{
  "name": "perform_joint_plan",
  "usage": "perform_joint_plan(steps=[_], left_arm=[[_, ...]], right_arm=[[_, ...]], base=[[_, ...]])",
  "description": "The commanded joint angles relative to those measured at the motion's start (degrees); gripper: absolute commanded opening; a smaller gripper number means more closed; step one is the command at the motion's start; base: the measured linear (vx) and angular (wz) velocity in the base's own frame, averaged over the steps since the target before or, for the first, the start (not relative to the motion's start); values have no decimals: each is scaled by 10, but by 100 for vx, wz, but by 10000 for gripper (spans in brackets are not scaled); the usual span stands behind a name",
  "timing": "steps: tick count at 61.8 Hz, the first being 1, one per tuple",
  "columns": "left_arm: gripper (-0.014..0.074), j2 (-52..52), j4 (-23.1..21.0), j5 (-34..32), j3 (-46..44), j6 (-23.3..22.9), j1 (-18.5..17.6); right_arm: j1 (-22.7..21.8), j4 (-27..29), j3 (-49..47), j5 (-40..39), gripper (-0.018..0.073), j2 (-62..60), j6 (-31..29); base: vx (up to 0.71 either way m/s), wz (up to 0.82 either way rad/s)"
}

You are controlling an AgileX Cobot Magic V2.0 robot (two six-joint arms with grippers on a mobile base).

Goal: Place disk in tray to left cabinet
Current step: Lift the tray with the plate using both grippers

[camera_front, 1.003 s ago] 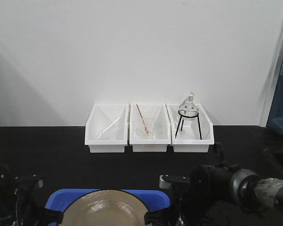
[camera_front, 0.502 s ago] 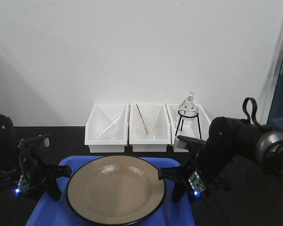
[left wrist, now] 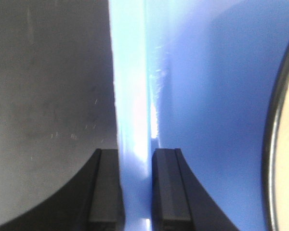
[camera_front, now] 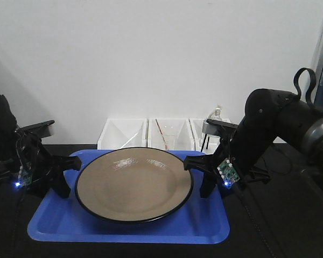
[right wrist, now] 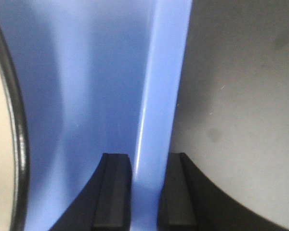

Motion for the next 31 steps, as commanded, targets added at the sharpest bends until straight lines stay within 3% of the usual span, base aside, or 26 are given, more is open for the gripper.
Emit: perform_joint_plan(steps=[1, 31], left_arm=[[-1, -33, -21, 1, -22, -5, -5], [-1, -33, -21, 1, -22, -5, -3]], right_arm=[[-1, 11, -22, -1, -2, -42, -3], [-1, 13, -22, 0, -1, -42, -3]], base=[[0, 0], [0, 0]])
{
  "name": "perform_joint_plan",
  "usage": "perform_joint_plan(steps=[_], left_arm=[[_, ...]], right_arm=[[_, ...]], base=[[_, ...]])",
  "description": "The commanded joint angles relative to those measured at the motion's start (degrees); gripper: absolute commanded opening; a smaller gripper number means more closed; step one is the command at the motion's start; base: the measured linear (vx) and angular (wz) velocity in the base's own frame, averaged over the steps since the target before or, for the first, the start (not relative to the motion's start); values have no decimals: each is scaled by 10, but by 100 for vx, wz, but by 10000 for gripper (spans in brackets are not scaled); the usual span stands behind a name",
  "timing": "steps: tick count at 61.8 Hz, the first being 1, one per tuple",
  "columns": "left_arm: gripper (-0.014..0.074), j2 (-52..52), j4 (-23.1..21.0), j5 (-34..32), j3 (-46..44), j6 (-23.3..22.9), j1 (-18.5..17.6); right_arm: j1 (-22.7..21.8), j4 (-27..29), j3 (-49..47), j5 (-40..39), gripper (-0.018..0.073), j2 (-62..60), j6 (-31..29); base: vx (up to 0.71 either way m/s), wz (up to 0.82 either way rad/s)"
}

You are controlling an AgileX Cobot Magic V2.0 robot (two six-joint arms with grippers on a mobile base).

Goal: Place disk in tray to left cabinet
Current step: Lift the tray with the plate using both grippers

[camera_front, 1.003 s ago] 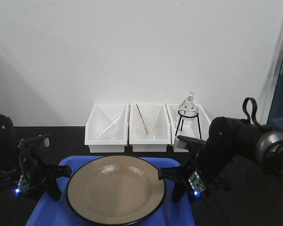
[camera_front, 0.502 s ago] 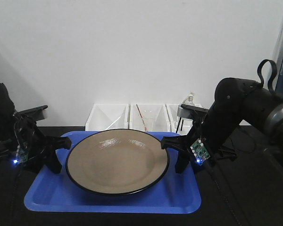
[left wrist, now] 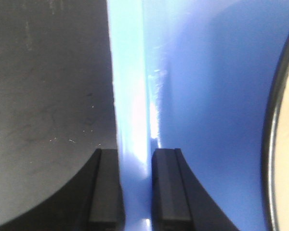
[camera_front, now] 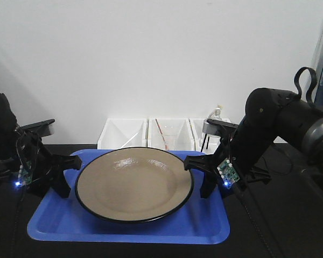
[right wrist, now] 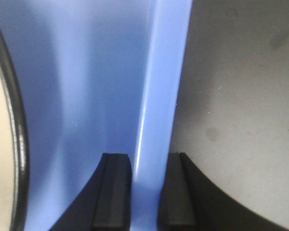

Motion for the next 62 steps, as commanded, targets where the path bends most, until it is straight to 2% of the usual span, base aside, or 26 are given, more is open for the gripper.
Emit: perform_joint_plan(steps=[1, 34, 62], left_arm=[[-1, -33, -23, -3, -22, -5, -3], [-1, -33, -23, -4, -22, -5, -3], [-1, -33, -23, -4, -22, -5, -2]], right_arm=[[-1, 12, -22, -4, -1, -41, -4], [-1, 9, -22, -4, -1, -41, -4], [-1, 12, -22, -4, -1, -41, -4]], base=[[0, 0], [-1, 5], [-6, 48]])
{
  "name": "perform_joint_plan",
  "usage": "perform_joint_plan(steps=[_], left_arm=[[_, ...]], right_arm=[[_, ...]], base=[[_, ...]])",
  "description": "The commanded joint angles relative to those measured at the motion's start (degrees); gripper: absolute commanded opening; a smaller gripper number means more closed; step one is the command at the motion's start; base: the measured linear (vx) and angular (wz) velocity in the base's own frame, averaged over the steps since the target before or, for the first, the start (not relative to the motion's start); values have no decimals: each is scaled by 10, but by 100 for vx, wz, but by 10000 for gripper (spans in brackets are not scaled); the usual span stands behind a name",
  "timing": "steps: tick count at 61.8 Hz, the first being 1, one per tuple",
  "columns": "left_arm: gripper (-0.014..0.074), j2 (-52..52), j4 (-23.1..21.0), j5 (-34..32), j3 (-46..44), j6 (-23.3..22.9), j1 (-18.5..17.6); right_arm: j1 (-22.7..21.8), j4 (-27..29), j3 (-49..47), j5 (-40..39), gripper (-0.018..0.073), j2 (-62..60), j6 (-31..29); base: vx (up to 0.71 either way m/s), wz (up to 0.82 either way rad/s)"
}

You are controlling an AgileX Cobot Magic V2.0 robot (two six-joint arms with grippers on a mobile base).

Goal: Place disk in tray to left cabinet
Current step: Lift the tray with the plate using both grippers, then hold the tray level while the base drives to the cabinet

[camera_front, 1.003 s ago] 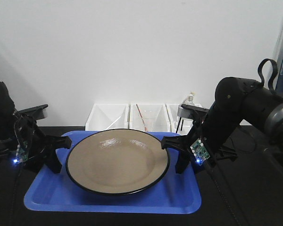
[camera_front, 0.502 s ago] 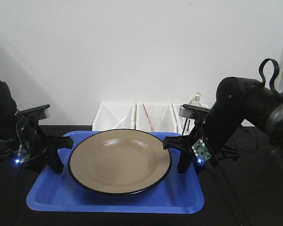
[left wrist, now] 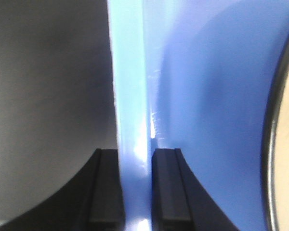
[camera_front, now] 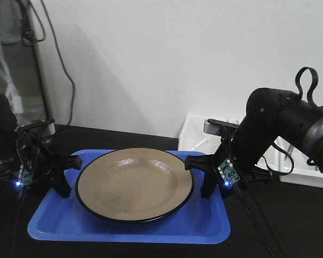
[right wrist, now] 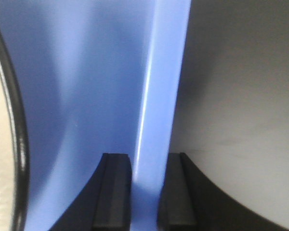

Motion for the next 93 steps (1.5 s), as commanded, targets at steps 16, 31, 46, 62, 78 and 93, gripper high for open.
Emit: perform_joint_plan(steps=[16, 31, 46, 62, 78, 93], left_arm=[[0, -33, -20, -4, -22, -3, -2], [0, -33, -20, -4, -22, -3, -2], [0, -33, -20, -4, -22, -3, -2], [0, -33, -20, -4, -22, -3, -2], [0, -33, -20, -4, -22, -3, -2], [0, -33, -20, -3, -22, -3, -2]], right_arm=[[1, 10, -22, -6, -1, -41, -4], [1, 10, -22, -6, -1, -41, -4], [1, 10, -22, -6, -1, -41, -4], [1, 10, -22, -6, -1, -41, -4], [1, 10, -22, -6, -1, -41, -4], [1, 10, -22, -6, -1, -41, -4]], base=[[-12, 62], [-14, 58], [-15, 59], [-13, 62], [-9, 73], [-3, 83]])
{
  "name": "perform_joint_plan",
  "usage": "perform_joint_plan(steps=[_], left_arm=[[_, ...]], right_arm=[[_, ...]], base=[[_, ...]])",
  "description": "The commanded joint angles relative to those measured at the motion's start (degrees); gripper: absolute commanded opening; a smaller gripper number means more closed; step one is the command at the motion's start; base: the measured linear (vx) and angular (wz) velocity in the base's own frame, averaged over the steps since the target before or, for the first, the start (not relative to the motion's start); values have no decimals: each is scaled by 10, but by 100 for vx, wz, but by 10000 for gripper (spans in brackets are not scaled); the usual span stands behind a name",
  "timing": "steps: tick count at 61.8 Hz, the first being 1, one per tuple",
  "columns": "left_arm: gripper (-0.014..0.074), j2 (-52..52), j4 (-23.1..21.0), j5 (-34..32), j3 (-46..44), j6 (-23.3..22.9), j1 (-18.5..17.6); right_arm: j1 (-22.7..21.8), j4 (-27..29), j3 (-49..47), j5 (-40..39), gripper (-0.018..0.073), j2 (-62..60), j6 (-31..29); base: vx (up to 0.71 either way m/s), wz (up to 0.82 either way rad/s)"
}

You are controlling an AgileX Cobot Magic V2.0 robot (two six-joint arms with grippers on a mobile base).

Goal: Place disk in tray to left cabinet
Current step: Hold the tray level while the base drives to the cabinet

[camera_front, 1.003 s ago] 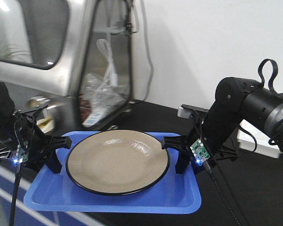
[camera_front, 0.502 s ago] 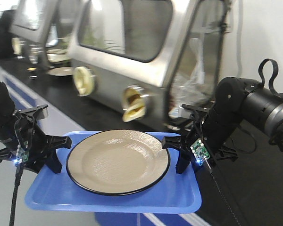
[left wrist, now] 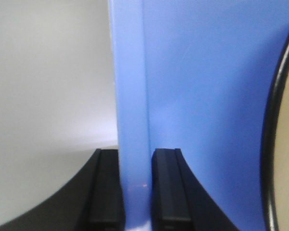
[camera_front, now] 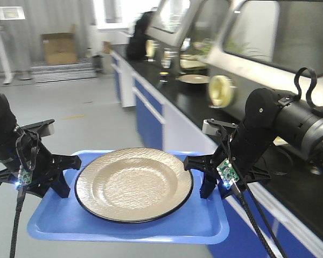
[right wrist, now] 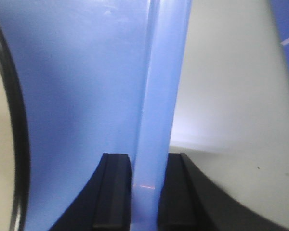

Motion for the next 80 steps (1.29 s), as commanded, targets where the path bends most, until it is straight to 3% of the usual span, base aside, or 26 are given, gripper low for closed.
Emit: perform_joint_plan(steps=[1, 36, 80], left_arm=[[0, -33, -24, -4, -22, -3, -2], [0, -34, -24, -4, -22, -3, -2], [0, -34, -24, -4, -22, -3, -2]], right_arm=[[0, 10, -22, -5, -1, -41, -4], [0, 10, -22, 7, -1, -41, -4], [0, 10, -22, 7, -1, -41, -4]], base=[[1, 77], [14, 50], [42, 15]])
